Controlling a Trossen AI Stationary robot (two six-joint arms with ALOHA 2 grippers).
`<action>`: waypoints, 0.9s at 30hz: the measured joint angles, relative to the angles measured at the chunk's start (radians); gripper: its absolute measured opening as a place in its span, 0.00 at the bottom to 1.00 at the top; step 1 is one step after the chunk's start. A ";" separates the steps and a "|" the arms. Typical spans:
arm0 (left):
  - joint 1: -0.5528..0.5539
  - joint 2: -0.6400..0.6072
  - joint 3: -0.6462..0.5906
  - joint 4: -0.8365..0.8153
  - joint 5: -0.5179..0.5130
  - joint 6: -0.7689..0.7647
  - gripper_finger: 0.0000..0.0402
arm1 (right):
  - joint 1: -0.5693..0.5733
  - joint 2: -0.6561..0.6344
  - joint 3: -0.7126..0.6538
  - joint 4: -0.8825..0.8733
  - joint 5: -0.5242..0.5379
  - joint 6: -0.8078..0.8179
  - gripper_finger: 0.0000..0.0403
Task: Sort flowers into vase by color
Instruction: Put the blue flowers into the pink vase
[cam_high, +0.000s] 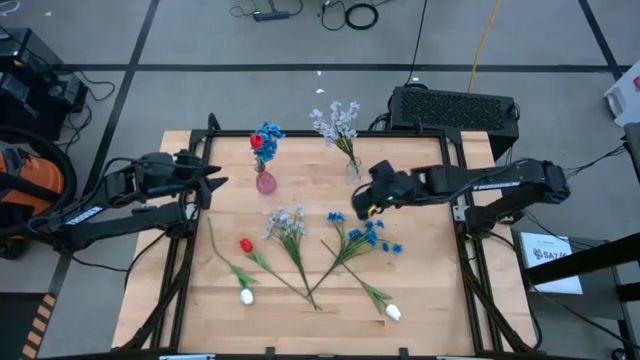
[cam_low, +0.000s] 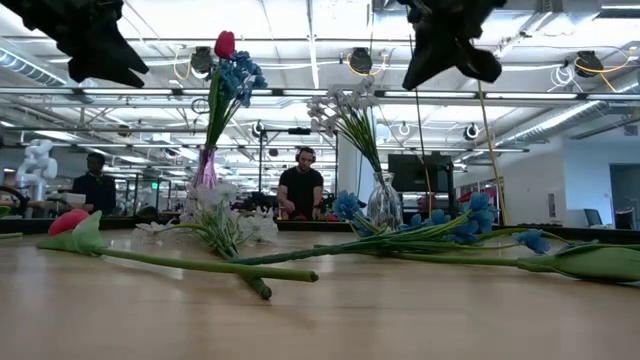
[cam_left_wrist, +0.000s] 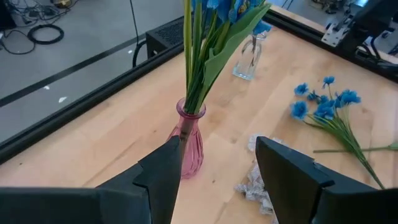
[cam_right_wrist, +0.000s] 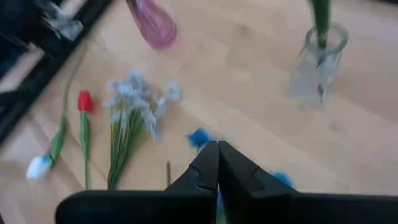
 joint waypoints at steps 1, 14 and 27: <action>0.000 -0.001 0.000 0.000 0.000 0.000 0.53 | 0.012 0.035 0.043 -0.049 -0.001 0.025 0.00; 0.000 0.000 0.000 -0.001 0.000 0.014 0.53 | 0.152 0.280 0.216 -0.268 -0.085 0.479 0.00; 0.000 0.000 0.000 -0.033 0.000 0.029 0.53 | 0.240 0.305 0.216 -0.275 -0.110 0.678 0.00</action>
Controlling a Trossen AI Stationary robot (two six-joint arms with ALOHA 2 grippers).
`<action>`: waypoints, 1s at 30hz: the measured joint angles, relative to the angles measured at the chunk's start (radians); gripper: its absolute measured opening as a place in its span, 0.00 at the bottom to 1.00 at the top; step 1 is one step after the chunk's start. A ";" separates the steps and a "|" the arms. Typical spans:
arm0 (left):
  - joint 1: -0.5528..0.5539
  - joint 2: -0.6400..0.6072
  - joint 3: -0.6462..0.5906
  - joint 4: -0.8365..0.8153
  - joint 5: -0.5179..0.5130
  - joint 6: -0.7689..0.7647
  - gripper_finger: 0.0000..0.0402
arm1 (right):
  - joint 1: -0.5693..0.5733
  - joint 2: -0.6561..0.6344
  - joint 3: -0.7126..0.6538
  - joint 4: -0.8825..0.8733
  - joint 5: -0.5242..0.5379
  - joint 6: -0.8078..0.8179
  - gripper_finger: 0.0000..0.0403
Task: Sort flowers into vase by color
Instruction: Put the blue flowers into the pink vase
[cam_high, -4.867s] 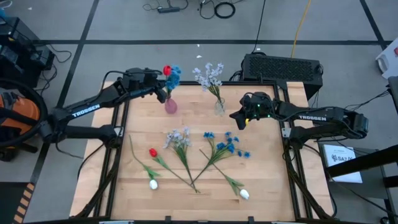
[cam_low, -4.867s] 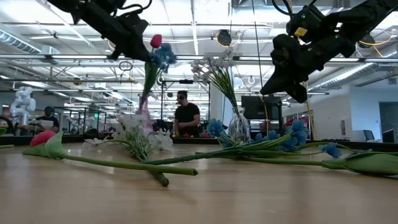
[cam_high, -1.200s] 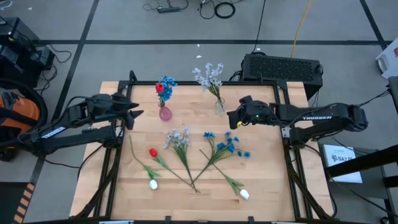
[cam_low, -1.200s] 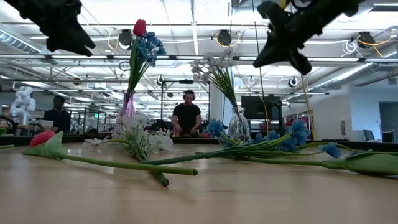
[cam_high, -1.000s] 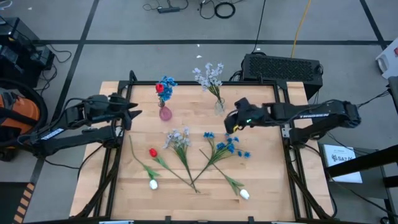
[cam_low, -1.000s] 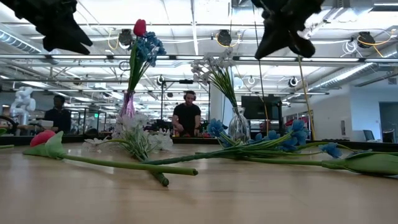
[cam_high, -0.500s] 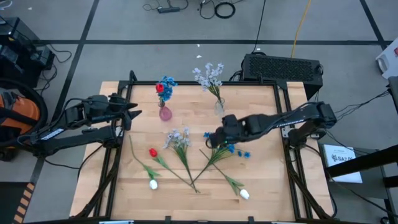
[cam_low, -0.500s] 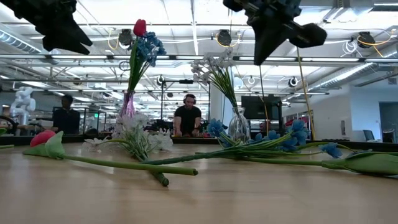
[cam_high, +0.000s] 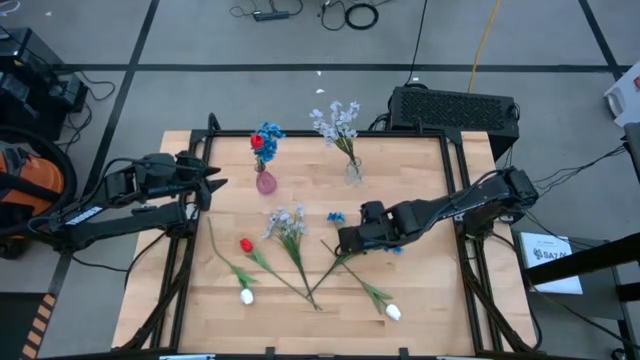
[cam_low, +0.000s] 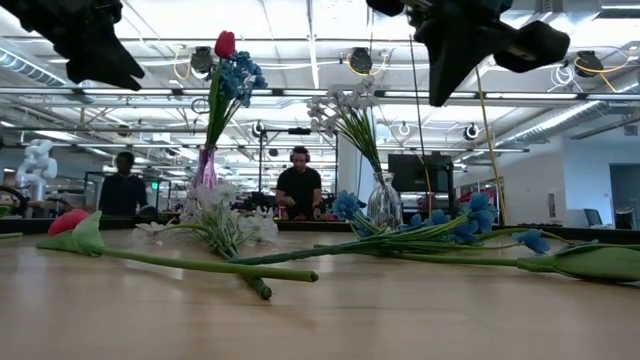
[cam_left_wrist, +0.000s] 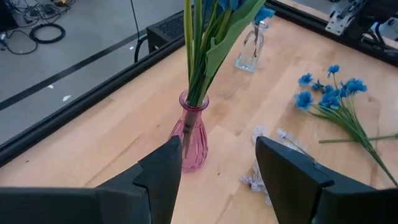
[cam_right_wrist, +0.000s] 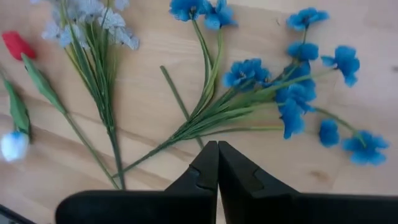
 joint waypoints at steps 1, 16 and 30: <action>0.000 0.000 0.000 -0.006 0.000 0.000 0.53 | 0.002 0.006 0.000 0.000 0.000 0.033 0.00; 0.000 0.000 0.000 -0.010 0.000 -0.001 0.53 | 0.002 0.182 -0.001 0.074 -0.156 0.151 0.09; 0.000 0.000 0.000 -0.010 0.002 -0.004 0.53 | -0.013 0.275 -0.001 0.126 -0.177 0.233 0.38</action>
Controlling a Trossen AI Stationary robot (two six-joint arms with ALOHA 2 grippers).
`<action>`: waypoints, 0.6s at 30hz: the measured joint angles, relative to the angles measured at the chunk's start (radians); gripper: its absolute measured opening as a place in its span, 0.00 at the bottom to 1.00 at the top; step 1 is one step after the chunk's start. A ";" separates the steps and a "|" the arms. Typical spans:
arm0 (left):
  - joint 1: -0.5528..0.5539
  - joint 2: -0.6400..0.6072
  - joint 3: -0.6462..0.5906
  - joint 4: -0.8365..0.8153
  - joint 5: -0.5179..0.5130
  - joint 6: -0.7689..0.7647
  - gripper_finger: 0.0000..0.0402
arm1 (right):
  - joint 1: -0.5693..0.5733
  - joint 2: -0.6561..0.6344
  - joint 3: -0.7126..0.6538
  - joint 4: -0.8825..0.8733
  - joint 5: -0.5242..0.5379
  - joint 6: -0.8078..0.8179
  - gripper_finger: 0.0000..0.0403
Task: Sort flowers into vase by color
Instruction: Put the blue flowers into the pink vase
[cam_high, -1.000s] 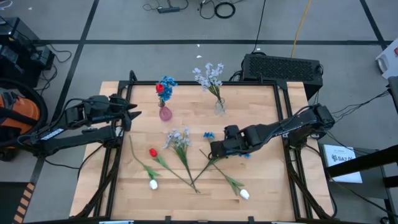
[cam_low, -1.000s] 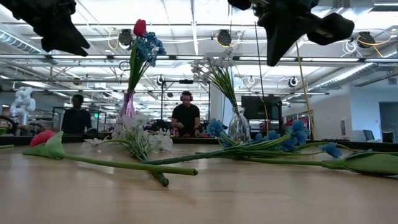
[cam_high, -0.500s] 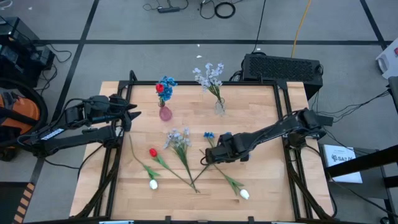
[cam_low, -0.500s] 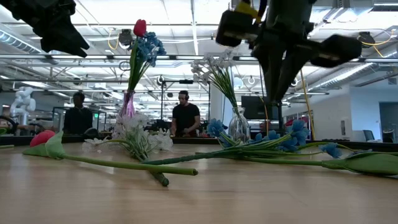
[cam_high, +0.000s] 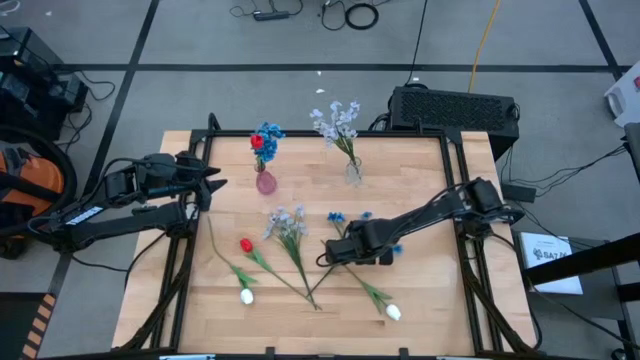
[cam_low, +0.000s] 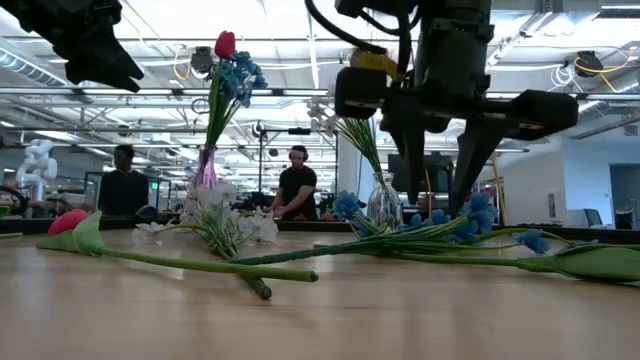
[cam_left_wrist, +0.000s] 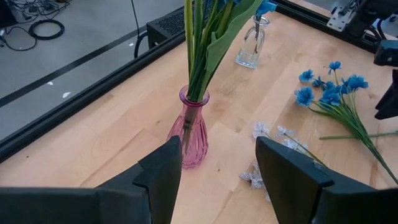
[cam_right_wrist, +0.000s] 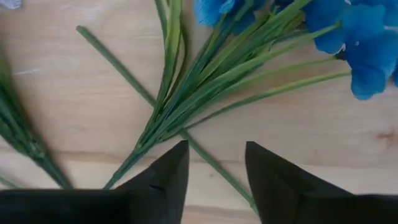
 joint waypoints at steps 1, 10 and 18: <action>0.000 0.000 0.000 0.000 0.000 0.000 0.53 | -0.001 0.004 0.000 0.006 0.000 0.000 0.41; 0.000 0.000 0.000 0.000 0.001 0.000 0.53 | -0.016 0.075 0.000 0.156 0.001 -0.008 0.58; 0.000 0.000 0.000 0.000 0.001 0.000 0.53 | -0.035 0.124 0.003 0.162 -0.009 -0.010 0.62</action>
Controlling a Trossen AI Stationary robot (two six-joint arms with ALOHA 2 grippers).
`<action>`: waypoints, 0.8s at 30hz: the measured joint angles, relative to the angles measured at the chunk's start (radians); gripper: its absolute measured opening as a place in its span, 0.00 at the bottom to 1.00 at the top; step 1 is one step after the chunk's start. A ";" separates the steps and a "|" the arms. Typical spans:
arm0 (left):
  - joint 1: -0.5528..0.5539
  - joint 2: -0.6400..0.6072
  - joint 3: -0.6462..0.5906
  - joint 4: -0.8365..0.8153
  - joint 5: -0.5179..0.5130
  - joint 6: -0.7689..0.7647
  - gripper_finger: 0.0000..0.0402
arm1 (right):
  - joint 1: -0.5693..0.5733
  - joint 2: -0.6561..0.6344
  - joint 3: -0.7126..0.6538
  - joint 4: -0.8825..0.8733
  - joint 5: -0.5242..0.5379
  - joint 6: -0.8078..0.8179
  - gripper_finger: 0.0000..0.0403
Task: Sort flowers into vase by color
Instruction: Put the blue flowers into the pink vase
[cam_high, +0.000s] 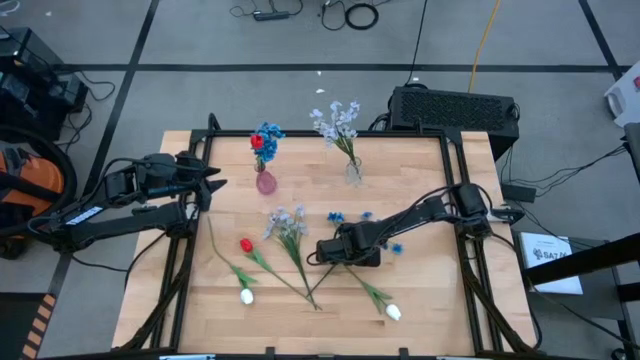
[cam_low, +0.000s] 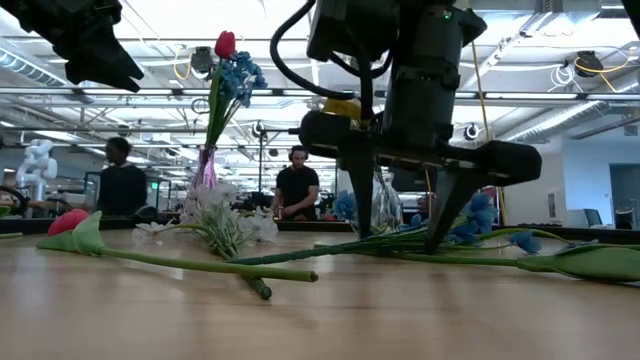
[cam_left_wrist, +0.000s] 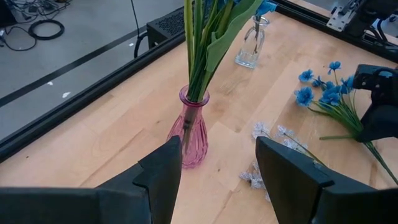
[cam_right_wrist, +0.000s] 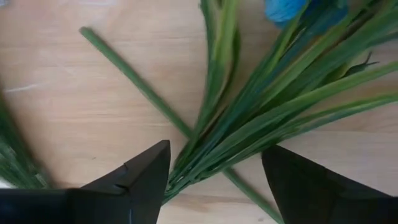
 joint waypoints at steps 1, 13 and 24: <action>0.000 0.000 0.000 0.000 0.000 0.000 0.53 | -0.002 0.000 0.000 0.001 -0.001 -0.001 0.61; 0.000 0.000 0.000 -0.001 0.000 0.001 0.53 | -0.043 -0.005 -0.003 0.021 0.016 -0.130 0.21; 0.000 0.001 0.000 -0.001 0.000 0.002 0.53 | -0.061 -0.075 -0.004 0.050 0.079 -0.284 0.05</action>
